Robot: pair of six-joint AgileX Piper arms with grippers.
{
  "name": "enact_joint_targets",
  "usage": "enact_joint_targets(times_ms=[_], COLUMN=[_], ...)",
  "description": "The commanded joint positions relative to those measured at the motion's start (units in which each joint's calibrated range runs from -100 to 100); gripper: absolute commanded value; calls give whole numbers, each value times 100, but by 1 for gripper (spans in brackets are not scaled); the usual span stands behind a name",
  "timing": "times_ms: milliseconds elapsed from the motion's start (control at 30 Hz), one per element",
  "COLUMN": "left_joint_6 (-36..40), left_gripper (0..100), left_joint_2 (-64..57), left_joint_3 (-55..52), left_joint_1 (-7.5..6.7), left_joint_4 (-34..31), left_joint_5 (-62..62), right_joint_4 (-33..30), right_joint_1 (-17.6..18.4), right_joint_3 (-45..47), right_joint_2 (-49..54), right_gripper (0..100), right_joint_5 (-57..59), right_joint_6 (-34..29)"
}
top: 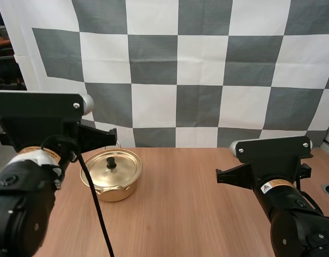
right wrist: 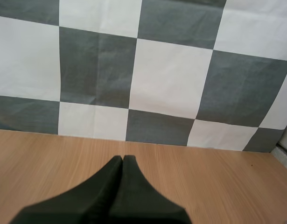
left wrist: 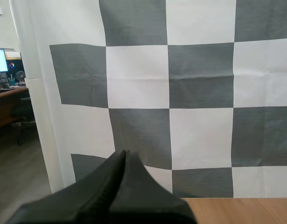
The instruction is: Open the pot, put the car inside, and close it
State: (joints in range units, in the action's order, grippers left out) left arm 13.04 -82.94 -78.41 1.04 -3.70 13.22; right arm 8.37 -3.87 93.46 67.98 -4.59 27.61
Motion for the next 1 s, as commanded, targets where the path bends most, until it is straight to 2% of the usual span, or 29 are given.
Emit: enact_joint_targets(times_ms=[0,133,267,333,367,600,800,967], left_joint_6=[0,82,185,185,185,185,185,185], left_gripper=[0,0,0,0,0,0,0,0], left_joint_2=[-371,-1021,-1615,-1706,-1706,-1706,-1706,-1706], left_joint_3=[-1123,-1810,-2159,-2159,-2159,-2159,-2159,-2159], left_joint_1=[-11,-11,-11,-20,-20,-20,-20,-20], left_joint_4=[5,70,562,574,574,517,517,517], left_joint_5=[-1008,-1025,-1025,21,123,1772,1756,1756], right_joint_4=[-3,142,1000,1366,1445,1363,1334,1116], right_joint_1=[0,0,0,0,16,390,457,457], right_joint_3=[6,6,6,6,6,6,49,486], right_joint_2=[0,0,0,0,0,841,1492,1990], right_gripper=[0,0,0,0,0,0,0,0], right_joint_5=[58,143,167,396,572,1186,1505,1528], right_joint_6=[-1,-1,-1,-1,-1,-1,-1,-1])
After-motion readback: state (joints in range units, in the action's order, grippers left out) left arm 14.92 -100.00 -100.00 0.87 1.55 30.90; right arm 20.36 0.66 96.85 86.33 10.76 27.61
